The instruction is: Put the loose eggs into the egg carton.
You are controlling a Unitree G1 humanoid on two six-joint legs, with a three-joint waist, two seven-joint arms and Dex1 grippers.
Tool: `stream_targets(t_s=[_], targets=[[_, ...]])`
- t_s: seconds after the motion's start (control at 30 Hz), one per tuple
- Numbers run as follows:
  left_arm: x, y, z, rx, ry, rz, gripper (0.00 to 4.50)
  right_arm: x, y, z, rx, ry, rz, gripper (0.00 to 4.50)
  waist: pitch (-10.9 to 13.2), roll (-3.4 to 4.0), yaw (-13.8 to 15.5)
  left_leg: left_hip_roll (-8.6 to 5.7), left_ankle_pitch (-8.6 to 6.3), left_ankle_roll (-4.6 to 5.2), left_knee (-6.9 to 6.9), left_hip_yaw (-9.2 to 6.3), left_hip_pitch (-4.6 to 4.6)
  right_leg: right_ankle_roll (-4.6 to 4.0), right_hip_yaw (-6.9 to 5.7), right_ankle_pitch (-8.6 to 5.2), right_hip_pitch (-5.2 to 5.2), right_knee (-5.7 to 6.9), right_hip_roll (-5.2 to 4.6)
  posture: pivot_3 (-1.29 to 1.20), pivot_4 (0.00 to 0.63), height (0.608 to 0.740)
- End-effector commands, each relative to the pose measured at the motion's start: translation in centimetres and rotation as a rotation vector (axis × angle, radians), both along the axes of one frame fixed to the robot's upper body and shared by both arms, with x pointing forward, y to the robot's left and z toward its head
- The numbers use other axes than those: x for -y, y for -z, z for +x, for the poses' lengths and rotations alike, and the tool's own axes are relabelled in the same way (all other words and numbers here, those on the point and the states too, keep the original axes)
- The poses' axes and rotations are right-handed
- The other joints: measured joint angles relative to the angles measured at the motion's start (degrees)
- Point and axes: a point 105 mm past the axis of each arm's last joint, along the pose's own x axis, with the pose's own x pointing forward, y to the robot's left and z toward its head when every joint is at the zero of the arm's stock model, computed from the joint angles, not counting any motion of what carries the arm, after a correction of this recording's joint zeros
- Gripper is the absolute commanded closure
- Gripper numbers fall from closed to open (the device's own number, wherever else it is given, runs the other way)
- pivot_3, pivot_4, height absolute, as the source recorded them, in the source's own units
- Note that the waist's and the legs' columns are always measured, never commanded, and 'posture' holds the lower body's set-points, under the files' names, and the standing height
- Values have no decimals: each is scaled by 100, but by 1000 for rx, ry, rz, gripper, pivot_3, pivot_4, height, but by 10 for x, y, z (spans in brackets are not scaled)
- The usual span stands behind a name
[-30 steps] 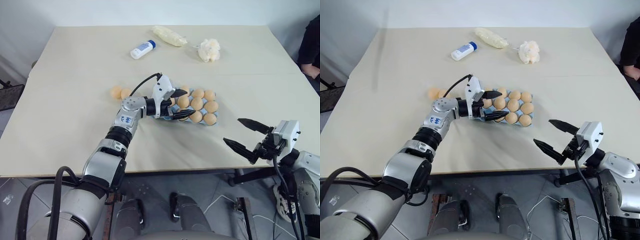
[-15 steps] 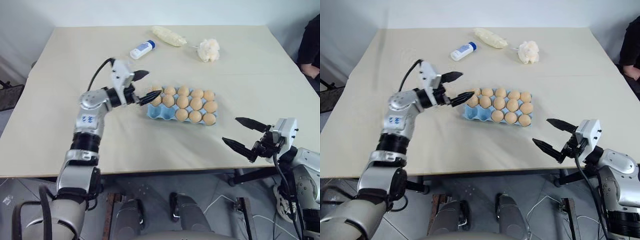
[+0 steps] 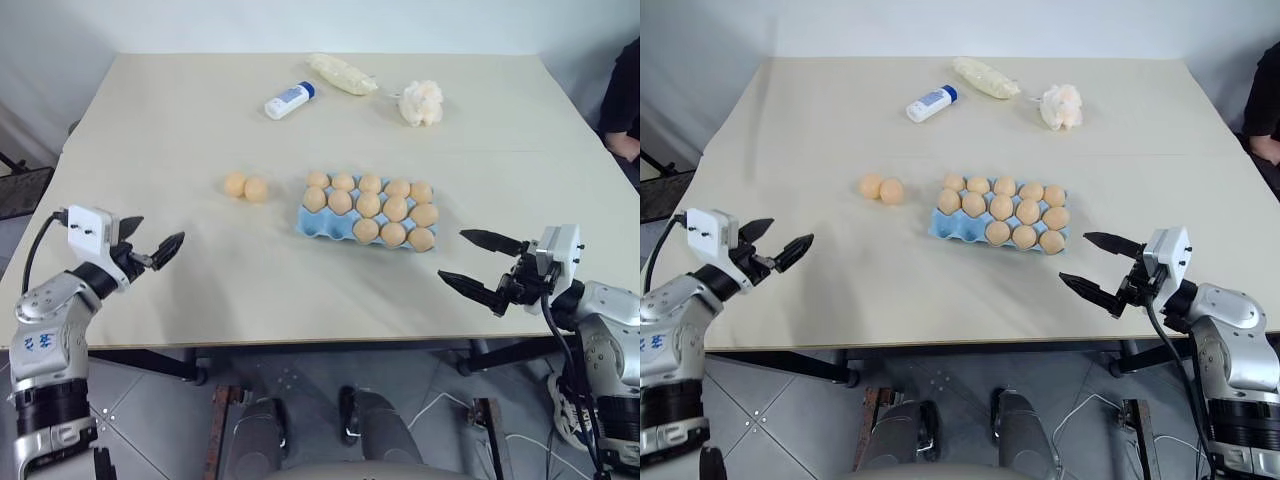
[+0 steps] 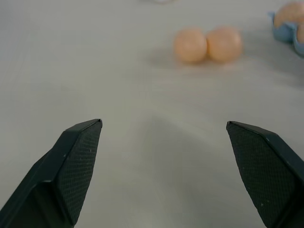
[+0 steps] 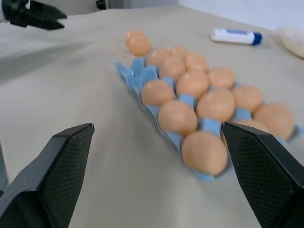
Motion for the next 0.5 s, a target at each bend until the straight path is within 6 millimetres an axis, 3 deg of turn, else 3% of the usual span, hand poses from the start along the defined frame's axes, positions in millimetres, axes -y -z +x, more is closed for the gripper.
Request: stream_targets(t_s=[0.03,0.1,0.17,0.27,0.5], targets=[[-13,-20,-11,25,-14,24,31,1,-5,2,7,-14,-12,0,0,0,-24,1,0,0,-1,3,0,-2,1,0,-2,0,1,0,150,740],[-13,-24,-10,34,5,36,31,-1,-6,5,5,-23,-13,0,0,0,-46,3,-1,-2,-4,3,0,-8,2,-3,-2,-2,1,0,150,740],[-9,-32,-2,68,41,39,31,-3,-7,7,5,-35,-15,0,0,1,-49,3,-2,-3,-6,4,1,-80,3,-44,-2,-4,1,0,150,740],[0,-38,13,103,95,41,31,-7,-8,11,5,-49,-16,0,0,1,-47,3,-1,-4,-5,6,1,-80,3,-43,-2,-4,1,0,150,740],[25,-50,69,163,137,67,31,-10,-9,14,12,-55,-13,0,0,1,-50,2,-3,-7,-6,9,-2,8,-2,7,-3,-3,9,0,150,740]])
